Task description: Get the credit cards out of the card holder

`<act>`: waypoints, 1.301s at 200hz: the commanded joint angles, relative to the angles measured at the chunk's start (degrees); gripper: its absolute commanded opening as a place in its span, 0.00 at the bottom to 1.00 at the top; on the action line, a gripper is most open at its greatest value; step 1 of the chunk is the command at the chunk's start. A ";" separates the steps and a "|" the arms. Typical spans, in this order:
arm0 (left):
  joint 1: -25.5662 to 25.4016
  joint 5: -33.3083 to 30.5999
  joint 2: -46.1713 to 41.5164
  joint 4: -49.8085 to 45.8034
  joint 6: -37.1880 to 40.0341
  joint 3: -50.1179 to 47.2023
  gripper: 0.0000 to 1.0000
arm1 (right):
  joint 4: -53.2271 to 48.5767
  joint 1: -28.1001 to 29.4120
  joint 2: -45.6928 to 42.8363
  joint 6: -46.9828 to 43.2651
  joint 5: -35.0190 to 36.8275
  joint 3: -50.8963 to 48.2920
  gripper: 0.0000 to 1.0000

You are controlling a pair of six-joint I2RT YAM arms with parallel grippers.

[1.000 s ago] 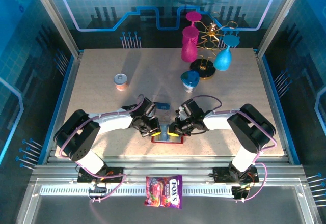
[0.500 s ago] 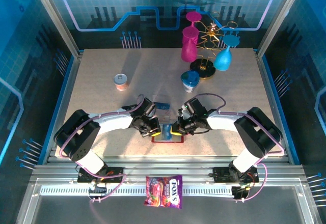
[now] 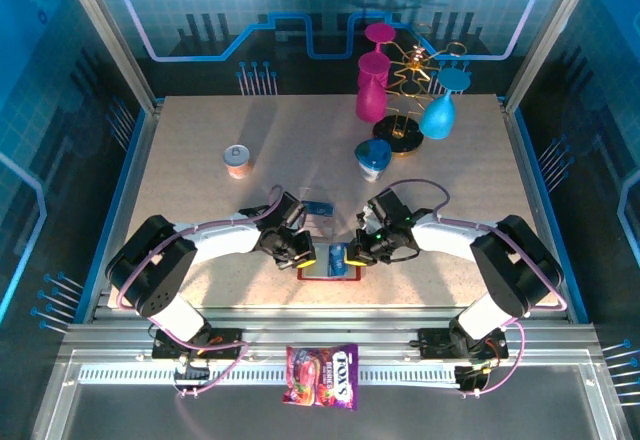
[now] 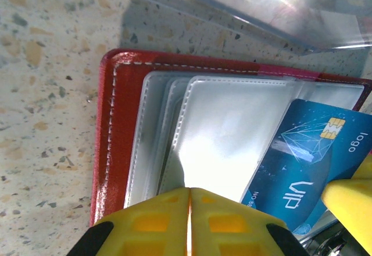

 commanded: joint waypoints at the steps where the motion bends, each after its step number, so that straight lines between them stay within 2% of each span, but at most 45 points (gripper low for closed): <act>1: -0.24 -0.81 0.08 -3.22 1.05 0.56 0.10 | -4.08 -0.76 -0.95 -1.29 2.40 0.87 0.08; 67: -0.31 -0.75 0.12 -3.22 1.08 0.69 0.10 | -4.74 -0.59 -2.02 -0.91 3.77 1.23 0.09; 130: -0.35 -0.67 0.08 -2.69 0.84 0.54 0.10 | 0.57 0.87 -0.26 2.24 0.24 0.86 0.15; 193: -0.31 -0.64 -0.40 -2.66 0.83 0.66 0.10 | 0.91 1.43 -0.10 2.84 0.89 0.91 0.14; 260: -0.23 -0.37 -2.63 -2.76 0.03 1.15 0.11 | -1.32 1.44 -1.78 1.80 2.14 1.83 0.09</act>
